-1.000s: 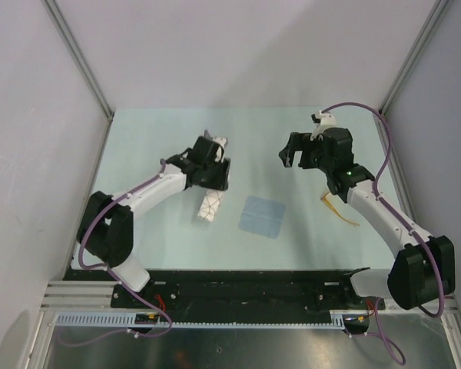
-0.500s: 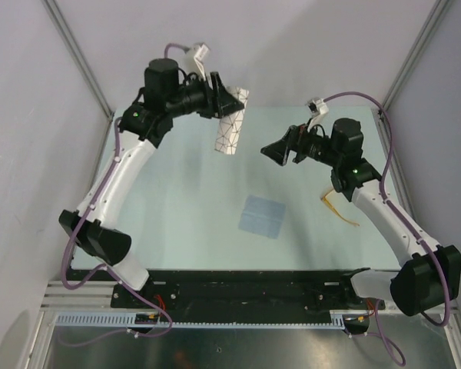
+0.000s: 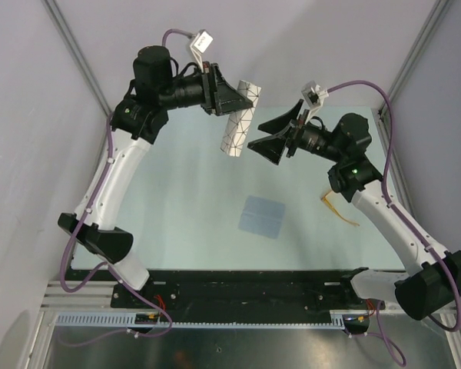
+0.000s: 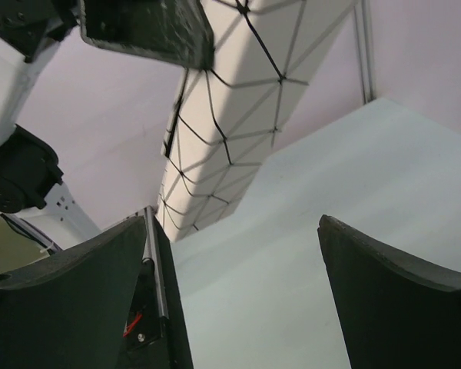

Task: Organize the sunglasses
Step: Open the sunglasses case.

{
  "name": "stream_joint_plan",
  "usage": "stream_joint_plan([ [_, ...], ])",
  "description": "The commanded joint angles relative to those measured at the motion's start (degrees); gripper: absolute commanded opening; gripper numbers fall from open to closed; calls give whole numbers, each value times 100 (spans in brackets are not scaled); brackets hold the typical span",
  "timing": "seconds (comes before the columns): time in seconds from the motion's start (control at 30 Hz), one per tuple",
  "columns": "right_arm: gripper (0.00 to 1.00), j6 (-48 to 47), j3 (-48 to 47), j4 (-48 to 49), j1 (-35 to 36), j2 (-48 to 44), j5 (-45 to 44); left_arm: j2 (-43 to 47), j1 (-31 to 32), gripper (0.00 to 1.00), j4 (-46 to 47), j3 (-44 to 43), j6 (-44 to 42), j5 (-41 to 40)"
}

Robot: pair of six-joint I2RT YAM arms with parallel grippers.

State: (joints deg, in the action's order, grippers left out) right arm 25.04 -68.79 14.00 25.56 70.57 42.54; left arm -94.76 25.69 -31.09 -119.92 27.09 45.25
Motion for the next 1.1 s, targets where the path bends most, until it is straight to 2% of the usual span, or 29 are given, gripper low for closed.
stream_joint_plan([
  [0.0,100,212,-345,490,151,141,236,63,94,43,165,-216,121,379],
  [0.77,100,652,-486,973,300,564,255,133,296,42,209,-14,15,423],
  [0.83,97,643,-486,956,292,572,289,116,296,42,218,-40,15,423],
  [0.93,83,669,-486,1025,283,625,421,116,287,42,235,-67,15,563],
  [0.97,73,678,-494,1043,265,634,508,107,296,42,235,-75,24,633],
  [1.03,62,739,-486,1131,221,686,623,98,287,42,244,-84,-2,861],
  [1.07,51,792,-477,1149,186,704,745,98,287,42,244,-76,-46,949],
])
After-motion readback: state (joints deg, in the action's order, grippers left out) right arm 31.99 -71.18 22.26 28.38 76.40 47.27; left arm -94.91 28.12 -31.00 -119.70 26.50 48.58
